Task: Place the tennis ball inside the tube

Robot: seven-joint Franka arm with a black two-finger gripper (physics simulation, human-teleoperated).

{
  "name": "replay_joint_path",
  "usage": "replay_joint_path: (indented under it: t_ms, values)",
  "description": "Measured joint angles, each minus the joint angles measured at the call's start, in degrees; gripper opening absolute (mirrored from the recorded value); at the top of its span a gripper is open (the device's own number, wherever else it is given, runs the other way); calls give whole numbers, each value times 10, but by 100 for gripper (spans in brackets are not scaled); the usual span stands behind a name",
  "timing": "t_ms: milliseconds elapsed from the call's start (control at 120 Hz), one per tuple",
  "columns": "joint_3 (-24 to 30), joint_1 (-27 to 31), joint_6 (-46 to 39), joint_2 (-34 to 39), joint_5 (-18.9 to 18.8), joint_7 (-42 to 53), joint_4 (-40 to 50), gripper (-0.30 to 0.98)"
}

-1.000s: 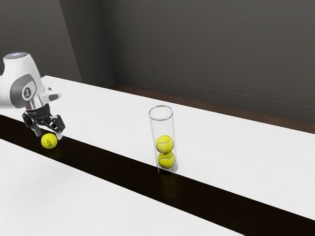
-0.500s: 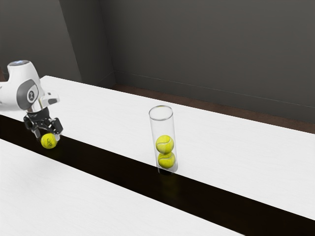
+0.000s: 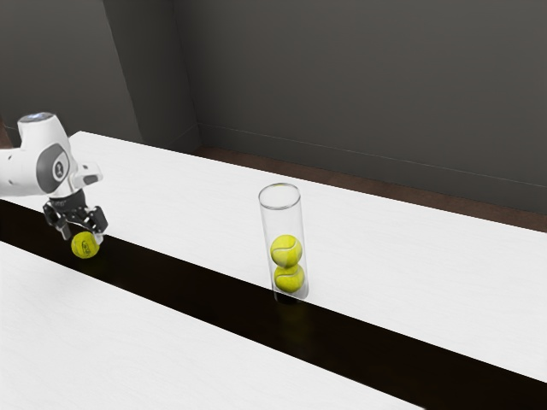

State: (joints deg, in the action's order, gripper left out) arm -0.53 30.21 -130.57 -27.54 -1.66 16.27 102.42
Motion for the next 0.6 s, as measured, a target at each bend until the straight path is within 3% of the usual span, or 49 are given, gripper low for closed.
replay_joint_path:
  t_ms: [458,600]
  values:
    - [1,6,2,-56,0,12,-46,69]
    - [1,8,3,-57,2,14,-48,56]
